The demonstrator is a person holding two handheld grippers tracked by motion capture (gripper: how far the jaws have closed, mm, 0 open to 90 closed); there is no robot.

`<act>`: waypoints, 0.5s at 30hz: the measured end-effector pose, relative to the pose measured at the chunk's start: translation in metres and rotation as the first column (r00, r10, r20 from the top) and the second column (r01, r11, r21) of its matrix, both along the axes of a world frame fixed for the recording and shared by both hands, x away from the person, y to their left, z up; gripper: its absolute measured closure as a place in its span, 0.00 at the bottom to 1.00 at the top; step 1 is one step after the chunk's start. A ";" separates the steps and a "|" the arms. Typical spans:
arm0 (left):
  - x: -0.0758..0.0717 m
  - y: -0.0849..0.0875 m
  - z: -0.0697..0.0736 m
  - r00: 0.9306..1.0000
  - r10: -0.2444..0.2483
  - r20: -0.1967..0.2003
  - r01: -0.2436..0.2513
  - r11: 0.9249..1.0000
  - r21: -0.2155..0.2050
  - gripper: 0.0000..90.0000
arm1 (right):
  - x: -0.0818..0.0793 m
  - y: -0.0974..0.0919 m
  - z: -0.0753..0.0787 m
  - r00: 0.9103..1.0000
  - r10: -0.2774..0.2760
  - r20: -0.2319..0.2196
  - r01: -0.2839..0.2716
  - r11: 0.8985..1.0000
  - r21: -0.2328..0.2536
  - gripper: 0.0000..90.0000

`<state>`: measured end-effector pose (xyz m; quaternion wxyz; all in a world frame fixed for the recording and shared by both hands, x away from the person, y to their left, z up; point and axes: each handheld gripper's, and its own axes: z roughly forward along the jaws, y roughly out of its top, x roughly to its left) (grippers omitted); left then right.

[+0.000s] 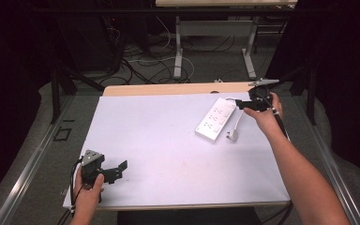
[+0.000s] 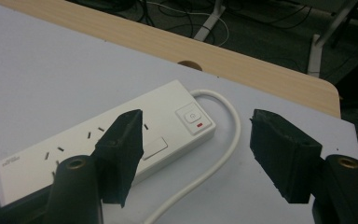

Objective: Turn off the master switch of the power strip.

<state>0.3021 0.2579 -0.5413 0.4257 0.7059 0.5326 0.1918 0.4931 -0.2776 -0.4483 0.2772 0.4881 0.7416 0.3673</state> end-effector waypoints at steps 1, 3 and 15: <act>0.000 0.000 0.000 1.000 -0.001 0.000 0.001 1.000 0.001 0.01 | 0.000 0.000 0.000 1.000 0.000 0.000 0.000 1.000 0.000 0.42; -0.001 0.000 0.000 1.000 -0.001 0.000 0.001 1.000 0.002 0.01 | 0.003 0.000 -0.002 1.000 0.002 0.017 -0.002 1.000 0.013 0.44; -0.003 0.002 0.000 1.000 0.008 0.005 -0.008 1.000 -0.002 0.01 | 0.020 0.011 -0.012 1.000 0.011 -0.024 -0.011 1.000 0.009 0.52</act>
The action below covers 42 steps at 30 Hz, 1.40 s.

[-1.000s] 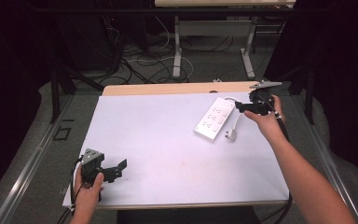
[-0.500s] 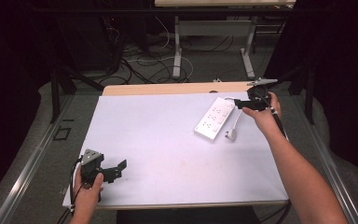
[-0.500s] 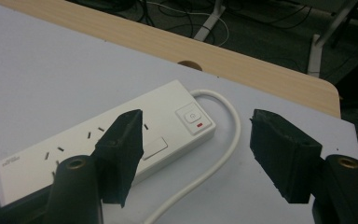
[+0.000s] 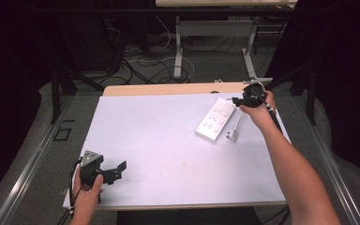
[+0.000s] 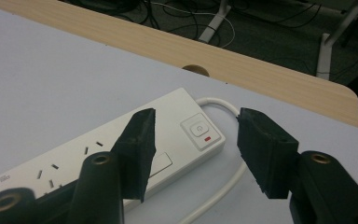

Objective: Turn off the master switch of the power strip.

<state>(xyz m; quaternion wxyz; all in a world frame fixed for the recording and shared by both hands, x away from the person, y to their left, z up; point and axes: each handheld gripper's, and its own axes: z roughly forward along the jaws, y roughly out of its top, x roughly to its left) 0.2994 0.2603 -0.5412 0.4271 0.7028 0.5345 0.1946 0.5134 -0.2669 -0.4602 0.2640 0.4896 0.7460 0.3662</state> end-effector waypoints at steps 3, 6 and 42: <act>0.000 0.000 0.000 1.000 0.002 -0.004 -0.002 1.000 -0.001 0.01 | 0.004 0.003 -0.006 1.000 0.002 -0.009 -0.002 1.000 -0.007 0.52; -0.001 0.001 0.000 1.000 0.001 -0.006 -0.001 1.000 -0.001 0.01 | 0.008 0.006 -0.010 1.000 -0.007 -0.023 0.007 1.000 -0.008 0.52; 0.000 0.006 -0.005 0.999 0.036 -0.029 -0.036 0.999 -0.017 0.01 | 0.052 0.020 -0.038 0.986 -0.036 -0.160 0.031 0.999 -0.032 0.96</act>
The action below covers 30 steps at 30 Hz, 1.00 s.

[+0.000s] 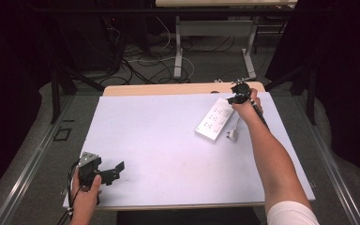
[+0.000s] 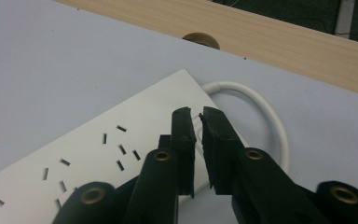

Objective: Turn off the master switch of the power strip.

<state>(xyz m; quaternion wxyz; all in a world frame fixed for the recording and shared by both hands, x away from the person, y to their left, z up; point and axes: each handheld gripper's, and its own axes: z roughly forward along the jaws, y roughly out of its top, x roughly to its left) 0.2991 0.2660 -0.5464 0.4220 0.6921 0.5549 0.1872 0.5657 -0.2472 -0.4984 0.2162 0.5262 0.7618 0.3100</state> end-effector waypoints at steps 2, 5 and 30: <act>0.000 0.000 0.000 1.000 0.001 -0.001 -0.001 1.000 0.001 0.01 | 0.001 0.001 -0.001 1.000 -0.002 0.010 0.002 1.000 -0.002 1.00; 0.000 0.000 0.000 1.000 0.002 -0.002 -0.002 1.000 0.001 0.01 | 0.003 0.002 -0.003 1.000 -0.010 0.016 0.010 1.000 0.000 1.00; -0.002 0.000 0.001 1.000 0.014 0.007 -0.014 1.000 -0.015 0.01 | 0.014 -0.004 -0.018 0.998 -0.061 -0.009 0.061 0.998 0.002 1.00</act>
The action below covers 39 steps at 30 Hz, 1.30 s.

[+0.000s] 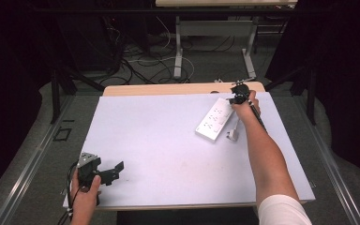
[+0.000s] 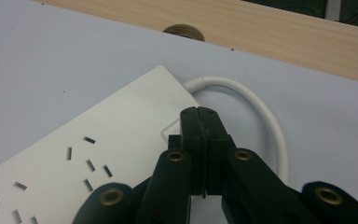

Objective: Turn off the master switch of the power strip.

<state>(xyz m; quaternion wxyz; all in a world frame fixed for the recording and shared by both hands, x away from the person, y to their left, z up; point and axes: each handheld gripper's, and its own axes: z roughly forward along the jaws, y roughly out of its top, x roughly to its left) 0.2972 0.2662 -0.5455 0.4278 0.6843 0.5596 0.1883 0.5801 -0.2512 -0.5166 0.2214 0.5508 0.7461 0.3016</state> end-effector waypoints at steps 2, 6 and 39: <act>0.000 0.000 0.000 1.000 -0.001 -0.005 0.001 1.000 0.001 0.01 | 0.001 0.000 -0.001 1.000 0.000 -0.006 0.000 1.000 0.008 1.00; 0.001 0.000 0.000 1.000 -0.001 -0.007 0.001 1.000 0.002 0.01 | 0.002 -0.002 -0.003 1.000 0.001 -0.005 -0.001 1.000 0.000 1.00; 0.000 -0.001 -0.001 1.000 -0.008 -0.010 0.008 1.000 0.005 0.01 | 0.004 0.003 -0.009 1.000 0.007 0.026 -0.005 0.998 -0.056 0.98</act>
